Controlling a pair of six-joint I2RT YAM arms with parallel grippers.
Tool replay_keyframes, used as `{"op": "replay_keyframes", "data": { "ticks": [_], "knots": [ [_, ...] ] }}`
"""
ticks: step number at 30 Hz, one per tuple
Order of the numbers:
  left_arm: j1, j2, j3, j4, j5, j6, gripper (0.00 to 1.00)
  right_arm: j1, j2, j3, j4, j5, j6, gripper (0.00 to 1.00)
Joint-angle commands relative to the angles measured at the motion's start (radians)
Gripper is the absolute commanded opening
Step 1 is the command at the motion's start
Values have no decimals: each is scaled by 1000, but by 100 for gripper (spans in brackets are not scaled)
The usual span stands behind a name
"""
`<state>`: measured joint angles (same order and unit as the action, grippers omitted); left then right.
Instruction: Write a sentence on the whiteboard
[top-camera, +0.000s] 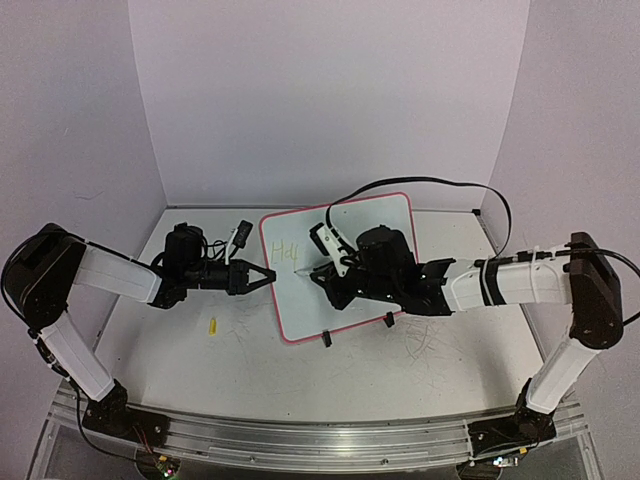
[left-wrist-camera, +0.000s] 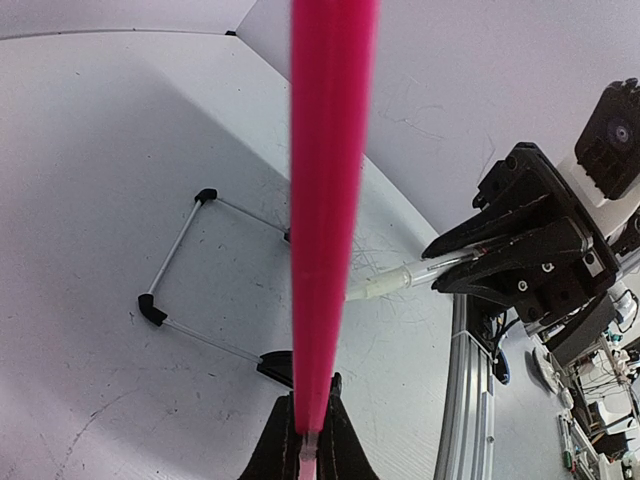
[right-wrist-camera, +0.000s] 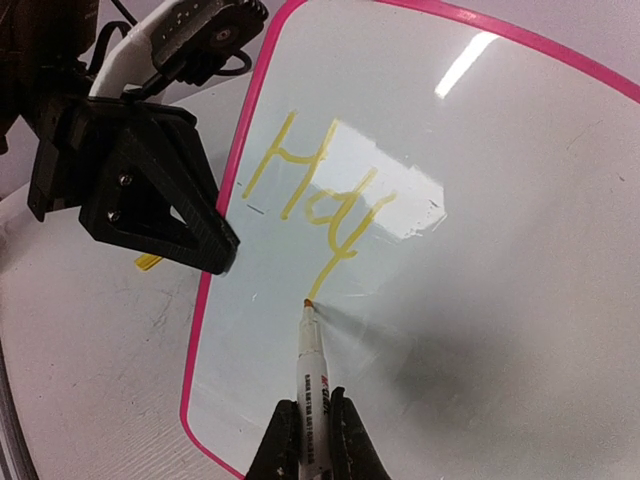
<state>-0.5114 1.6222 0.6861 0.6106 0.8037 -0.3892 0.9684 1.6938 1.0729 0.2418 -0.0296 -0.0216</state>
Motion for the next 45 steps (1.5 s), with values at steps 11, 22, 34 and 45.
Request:
{"op": "replay_keyframes", "data": {
  "ticks": [11,22,34,45],
  "knots": [
    [-5,-31,24,-8,0,23,0,-42,-50,71,71,-3,35,0],
    [-5,-26,31,-9,3,24,0,-42,-2,104,75,-4,30,0],
    [-5,-28,33,-13,3,24,0,-42,4,89,56,59,42,0],
    [-4,-31,36,-17,2,24,0,-42,-26,48,49,123,61,0]
  ]
}}
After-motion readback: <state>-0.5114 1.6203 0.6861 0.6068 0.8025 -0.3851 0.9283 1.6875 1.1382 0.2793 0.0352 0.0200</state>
